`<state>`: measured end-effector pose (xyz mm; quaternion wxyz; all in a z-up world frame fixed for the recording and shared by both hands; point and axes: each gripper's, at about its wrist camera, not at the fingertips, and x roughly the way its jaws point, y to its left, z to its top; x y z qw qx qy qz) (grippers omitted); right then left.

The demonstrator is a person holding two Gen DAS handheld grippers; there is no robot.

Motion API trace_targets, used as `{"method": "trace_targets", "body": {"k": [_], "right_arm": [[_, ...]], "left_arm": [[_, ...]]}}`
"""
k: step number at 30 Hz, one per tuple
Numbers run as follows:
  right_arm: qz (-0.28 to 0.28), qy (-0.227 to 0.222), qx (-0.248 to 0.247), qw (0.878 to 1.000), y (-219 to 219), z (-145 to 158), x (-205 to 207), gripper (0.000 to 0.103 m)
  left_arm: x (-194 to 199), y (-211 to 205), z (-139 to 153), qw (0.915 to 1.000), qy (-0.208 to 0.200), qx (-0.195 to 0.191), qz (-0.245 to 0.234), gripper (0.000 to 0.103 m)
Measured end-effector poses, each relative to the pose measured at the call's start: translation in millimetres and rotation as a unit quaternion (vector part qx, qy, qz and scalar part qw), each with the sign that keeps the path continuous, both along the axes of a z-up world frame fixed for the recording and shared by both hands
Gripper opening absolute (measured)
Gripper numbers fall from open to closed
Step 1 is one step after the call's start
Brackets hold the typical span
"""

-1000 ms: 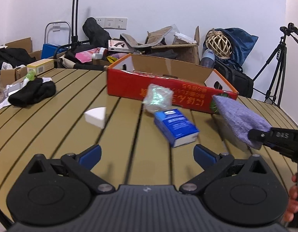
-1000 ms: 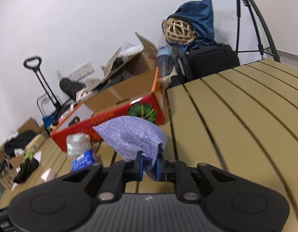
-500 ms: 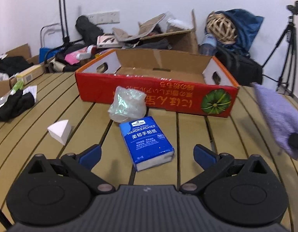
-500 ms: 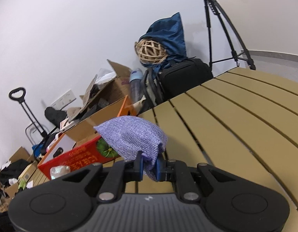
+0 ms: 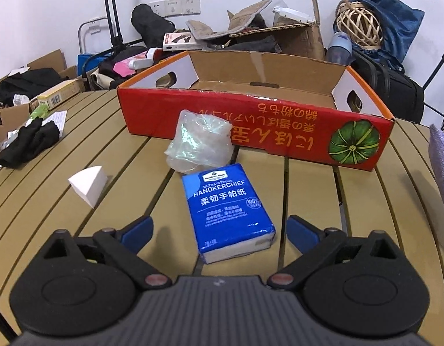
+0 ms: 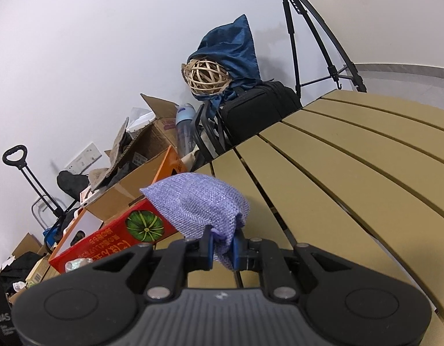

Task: Collect trash
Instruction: 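Lift the pouch with the right gripper while the left gripper closes on the blue tissue pack, then lift the tissue pack and pouch off the table and carry both over the bin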

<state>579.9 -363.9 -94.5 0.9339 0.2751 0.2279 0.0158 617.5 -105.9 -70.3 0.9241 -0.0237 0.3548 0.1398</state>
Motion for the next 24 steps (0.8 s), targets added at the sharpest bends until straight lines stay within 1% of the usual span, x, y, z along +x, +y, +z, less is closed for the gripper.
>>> {"method": "trace_targets", "body": {"k": [2, 4, 5, 6, 7, 8, 13, 17, 24], "right_arm": [[0.003, -0.001, -0.003, 1.0, 2.0, 0.3, -0.1, 0.012], [0.005, -0.001, -0.006, 1.0, 3.6, 0.4, 0.6, 0.011], [0.005, 0.0, -0.006, 1.0, 4.0, 0.0, 1.0, 0.011], [0.006, 0.0, -0.006, 1.0, 4.3, -0.1, 1.5, 0.011], [0.006, 0.001, -0.006, 1.0, 3.2, 0.2, 2.4, 0.011], [0.007, 0.001, -0.006, 1.0, 3.0, 0.0, 2.6, 0.011], [0.01, -0.001, -0.009, 1.0, 3.5, 1.2, 1.7, 0.012], [0.013, -0.001, -0.01, 1.0, 4.8, 1.7, 1.4, 0.011], [0.018, -0.002, -0.025, 1.0, 7.9, 9.2, -5.6, 0.012]], "left_arm": [[1.4, 1.1, -1.1, 1.0, 0.003, -0.005, 0.002, 0.089], [2.1, 2.5, -1.5, 0.9999, 0.005, -0.01, 0.003, 0.077], [2.3, 3.5, -1.8, 0.9999, 0.005, -0.015, 0.001, 0.075], [1.7, 4.8, -1.7, 0.9997, 0.004, -0.022, -0.002, 0.069], [0.5, 5.5, -1.2, 0.9997, 0.0, -0.025, -0.004, 0.061], [-0.6, 5.9, -0.6, 0.9997, -0.003, -0.025, -0.006, 0.057], [-6.0, 11.2, 1.2, 0.9991, -0.012, -0.039, -0.008, 0.055], [-13.2, 11.2, 2.9, 0.9991, -0.017, -0.034, -0.016, 0.055], [-37.1, 9.8, 12.0, 0.9977, -0.026, -0.045, -0.044, 0.055]]}}
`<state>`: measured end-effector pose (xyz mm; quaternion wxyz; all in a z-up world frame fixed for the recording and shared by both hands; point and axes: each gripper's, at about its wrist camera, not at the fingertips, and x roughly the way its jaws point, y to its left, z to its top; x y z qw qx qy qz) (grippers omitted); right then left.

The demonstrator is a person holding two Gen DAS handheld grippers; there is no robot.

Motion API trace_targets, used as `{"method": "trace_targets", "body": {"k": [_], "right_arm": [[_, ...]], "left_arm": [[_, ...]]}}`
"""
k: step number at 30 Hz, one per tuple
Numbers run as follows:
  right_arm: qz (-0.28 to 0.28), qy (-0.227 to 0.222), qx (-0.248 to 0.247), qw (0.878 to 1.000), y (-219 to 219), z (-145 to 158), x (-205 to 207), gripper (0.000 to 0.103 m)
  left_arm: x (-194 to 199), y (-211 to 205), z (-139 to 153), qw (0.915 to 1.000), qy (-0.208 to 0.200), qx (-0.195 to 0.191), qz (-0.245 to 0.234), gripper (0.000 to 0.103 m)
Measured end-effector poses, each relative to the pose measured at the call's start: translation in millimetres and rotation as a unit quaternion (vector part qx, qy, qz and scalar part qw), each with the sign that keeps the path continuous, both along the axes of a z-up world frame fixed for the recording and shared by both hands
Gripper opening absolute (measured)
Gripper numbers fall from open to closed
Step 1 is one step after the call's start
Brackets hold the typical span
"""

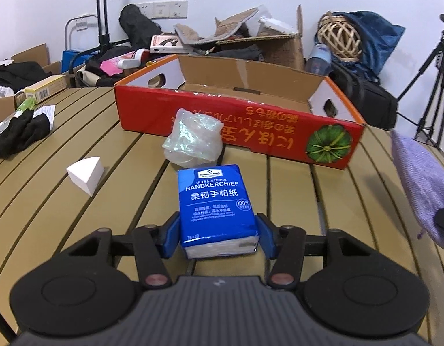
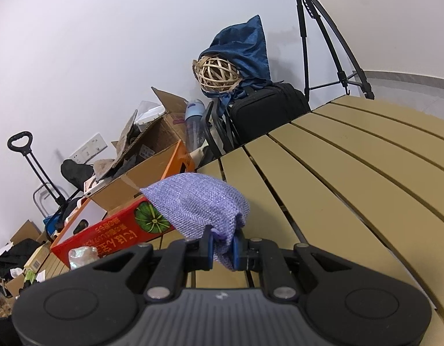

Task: Collect trash
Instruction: 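Lift the tissue pack and pouch off the table and carry both over the bin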

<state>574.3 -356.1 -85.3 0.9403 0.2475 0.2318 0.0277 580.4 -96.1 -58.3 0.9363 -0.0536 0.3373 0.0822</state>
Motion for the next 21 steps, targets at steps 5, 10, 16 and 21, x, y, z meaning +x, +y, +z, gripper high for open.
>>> {"method": "trace_targets", "body": {"k": [5, 10, 16, 21], "right_arm": [[0.004, -0.009, -0.027, 1.0, 1.6, 14.3, -17.0, 0.012], [0.008, -0.021, -0.052, 0.998, 3.7, 31.8, -41.8, 0.012], [0.019, -0.03, -0.063, 0.997, 4.6, 46.7, -81.6, 0.012], [0.022, -0.04, -0.075, 0.996, 6.4, 48.6, -124.4, 0.012]], "left_arm": [[-27.0, -3.2, 14.3, 0.9996, -0.013, -0.006, -0.023, 0.055], [-60.2, -4.3, 32.1, 0.9985, -0.035, 0.001, -0.043, 0.055], [-109.4, 1.0, 54.1, 0.9963, -0.06, 0.011, -0.06, 0.055], [-152.7, 8.3, 65.7, 0.9941, -0.073, 0.017, -0.079, 0.055]]}}
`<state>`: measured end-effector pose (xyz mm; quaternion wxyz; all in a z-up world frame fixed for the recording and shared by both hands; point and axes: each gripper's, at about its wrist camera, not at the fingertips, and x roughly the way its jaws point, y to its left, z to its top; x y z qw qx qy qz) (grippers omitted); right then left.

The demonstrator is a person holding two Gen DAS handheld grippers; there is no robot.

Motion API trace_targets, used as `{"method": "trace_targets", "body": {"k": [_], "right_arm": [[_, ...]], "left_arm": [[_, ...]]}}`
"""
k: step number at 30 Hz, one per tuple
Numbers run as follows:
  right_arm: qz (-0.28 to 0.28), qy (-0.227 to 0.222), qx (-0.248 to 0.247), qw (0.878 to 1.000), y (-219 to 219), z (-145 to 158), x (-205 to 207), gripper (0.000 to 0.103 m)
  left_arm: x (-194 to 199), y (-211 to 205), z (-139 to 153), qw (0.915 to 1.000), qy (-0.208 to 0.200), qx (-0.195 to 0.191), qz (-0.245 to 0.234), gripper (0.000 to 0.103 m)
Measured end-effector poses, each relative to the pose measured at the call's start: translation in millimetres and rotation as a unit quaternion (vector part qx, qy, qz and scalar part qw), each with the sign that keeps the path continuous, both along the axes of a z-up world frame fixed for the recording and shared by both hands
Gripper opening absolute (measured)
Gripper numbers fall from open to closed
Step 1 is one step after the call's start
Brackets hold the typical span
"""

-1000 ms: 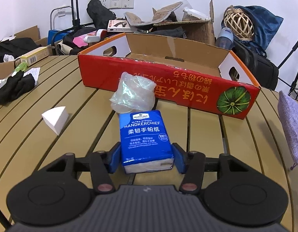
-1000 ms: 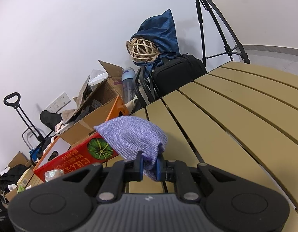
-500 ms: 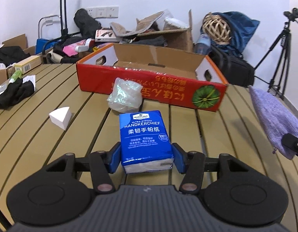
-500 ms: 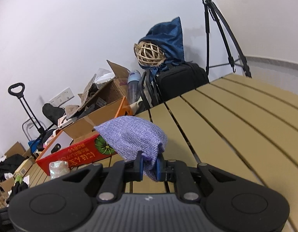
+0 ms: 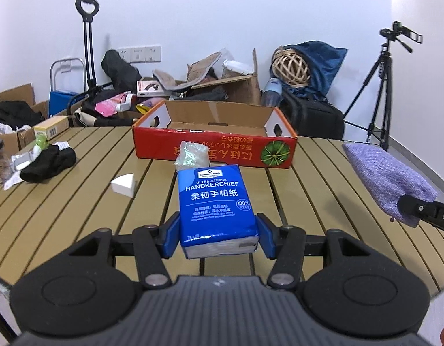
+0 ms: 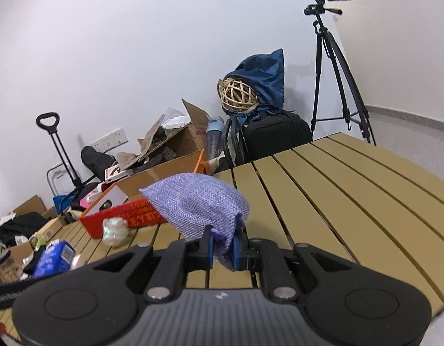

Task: Collect trash
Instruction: 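Lift the tissue pack and pouch off the table and carry both over the bin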

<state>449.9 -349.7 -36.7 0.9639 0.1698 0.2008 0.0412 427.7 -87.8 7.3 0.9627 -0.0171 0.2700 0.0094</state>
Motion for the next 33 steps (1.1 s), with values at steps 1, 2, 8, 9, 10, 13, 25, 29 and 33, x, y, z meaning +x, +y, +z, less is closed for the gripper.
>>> {"method": "trace_targets", "body": {"k": [1, 2, 8, 9, 10, 13, 25, 29, 33], "right_arm": [[-0.001, -0.004, -0.007, 1.0, 0.6, 0.6, -9.2, 0.012], [-0.001, -0.007, -0.011, 1.0, 1.3, 0.8, -17.0, 0.012], [0.017, -0.034, -0.018, 0.999, 5.7, -1.0, -72.0, 0.012], [0.023, -0.042, -0.02, 0.999, 7.7, -2.3, -82.7, 0.012], [0.028, -0.047, -0.02, 0.998, 9.2, -3.4, -90.9, 0.012], [0.041, -0.058, -0.022, 0.997, 14.9, -8.0, -116.5, 0.012], [0.092, -0.061, -0.015, 0.994, 39.4, -28.3, -193.8, 0.012], [0.105, -0.047, -0.018, 0.993, 48.5, -40.2, -211.3, 0.012], [0.121, -0.023, -0.023, 0.992, 60.9, -55.4, -228.5, 0.012]], "left_arm": [[-10.1, 1.8, 1.9, 1.0, -0.003, 0.002, -0.003, 0.055], [-18.1, 3.6, 3.0, 1.0, -0.005, 0.002, -0.006, 0.055], [-73.7, 15.4, -1.1, 0.9999, -0.007, -0.002, -0.014, 0.055], [-82.1, 17.9, -3.1, 0.9998, -0.008, -0.003, -0.017, 0.055], [-90.3, 19.7, -4.3, 0.9998, -0.009, -0.002, -0.018, 0.055], [-115.4, 23.9, -7.2, 0.9997, -0.018, 0.002, -0.019, 0.055], [-190.7, 54.0, -27.2, 0.9998, -0.004, -0.005, -0.018, 0.055], [-211.5, 66.3, -40.5, 0.9998, 0.011, -0.001, -0.018, 0.055], [-231.4, 77.9, -54.2, 0.9996, 0.021, 0.009, -0.017, 0.055]]}}
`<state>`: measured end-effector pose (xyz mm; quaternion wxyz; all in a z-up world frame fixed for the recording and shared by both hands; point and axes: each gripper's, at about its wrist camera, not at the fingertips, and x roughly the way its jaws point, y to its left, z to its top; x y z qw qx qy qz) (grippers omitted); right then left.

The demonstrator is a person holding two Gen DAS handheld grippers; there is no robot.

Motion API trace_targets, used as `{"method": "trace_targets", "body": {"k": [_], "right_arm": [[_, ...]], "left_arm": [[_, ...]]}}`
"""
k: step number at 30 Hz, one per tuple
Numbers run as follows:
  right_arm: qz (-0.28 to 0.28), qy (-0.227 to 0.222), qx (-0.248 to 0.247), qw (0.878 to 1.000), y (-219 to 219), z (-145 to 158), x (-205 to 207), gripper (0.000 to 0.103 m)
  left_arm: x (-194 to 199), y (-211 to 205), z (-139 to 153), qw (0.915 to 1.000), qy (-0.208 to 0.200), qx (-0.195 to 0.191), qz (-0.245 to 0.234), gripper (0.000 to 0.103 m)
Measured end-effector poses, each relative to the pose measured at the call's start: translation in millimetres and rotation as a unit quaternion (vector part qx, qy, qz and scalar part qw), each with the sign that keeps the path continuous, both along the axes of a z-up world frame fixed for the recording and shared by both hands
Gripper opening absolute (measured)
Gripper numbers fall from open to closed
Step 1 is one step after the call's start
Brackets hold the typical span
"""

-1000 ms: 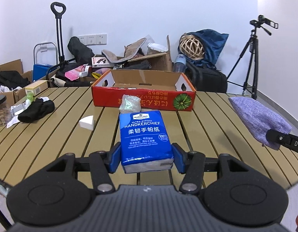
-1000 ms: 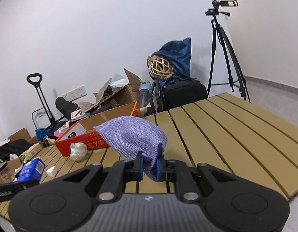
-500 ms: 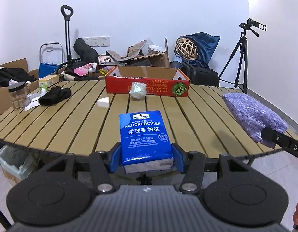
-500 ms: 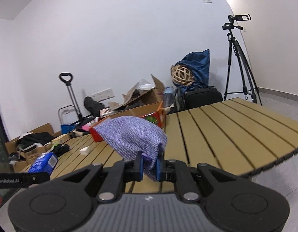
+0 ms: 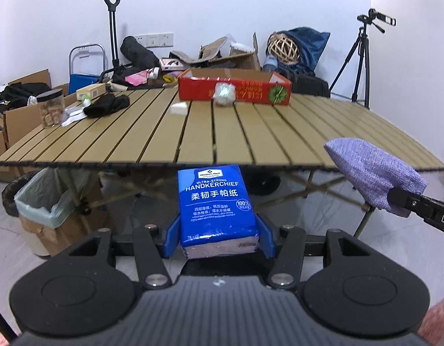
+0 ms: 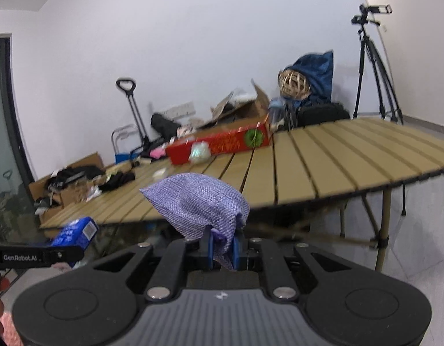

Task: Collect trash
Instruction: 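Lift the tissue pack and pouch off the table and carry both over the bin, then lower the right gripper into the bin and open it to drop the pouch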

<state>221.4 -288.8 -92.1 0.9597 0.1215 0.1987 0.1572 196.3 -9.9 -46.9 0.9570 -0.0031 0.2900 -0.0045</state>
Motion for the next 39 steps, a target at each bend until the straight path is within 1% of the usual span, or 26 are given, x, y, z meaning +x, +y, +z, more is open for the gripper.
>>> {"method": "trace_targets", "body": {"k": [4, 11, 17, 21, 27, 37, 39], "right_arm": [[0.02, 0.032, -0.017, 0.999, 13.5, -21.4, -18.8, 0.012], [0.045, 0.091, -0.054, 0.993, 35.9, -55.9, -55.6, 0.012], [0.064, 0.136, -0.081, 0.985, 52.0, -77.4, -76.5, 0.012], [0.071, 0.156, -0.097, 0.98, 63.2, -84.0, -78.5, 0.012], [0.076, 0.191, -0.112, 0.972, 72.3, -96.8, -75.2, 0.012], [0.078, 0.211, -0.123, 0.966, 80.2, -105.7, -67.6, 0.012], [0.08, 0.22, -0.127, 0.964, 83.6, -109.0, -64.2, 0.012]], "left_arm": [[-19.6, 12.5, -15.0, 0.9998, 0.016, 0.007, 0.001, 0.055], [-52.5, 29.8, -52.1, 0.9979, 0.064, 0.007, -0.009, 0.055], [-70.2, 30.7, -76.5, 0.995, 0.093, 0.014, -0.034, 0.055], [-75.8, 31.7, -88.4, 0.9937, 0.104, 0.008, -0.039, 0.055], [-74.5, 33.7, -98.3, 0.9933, 0.107, 0.006, -0.042, 0.055], [-60.5, 46.8, -117.1, 0.9894, 0.141, -0.021, -0.029, 0.055], [-58.2, 45.9, -120.4, 0.9883, 0.149, -0.017, -0.028, 0.055]]}}
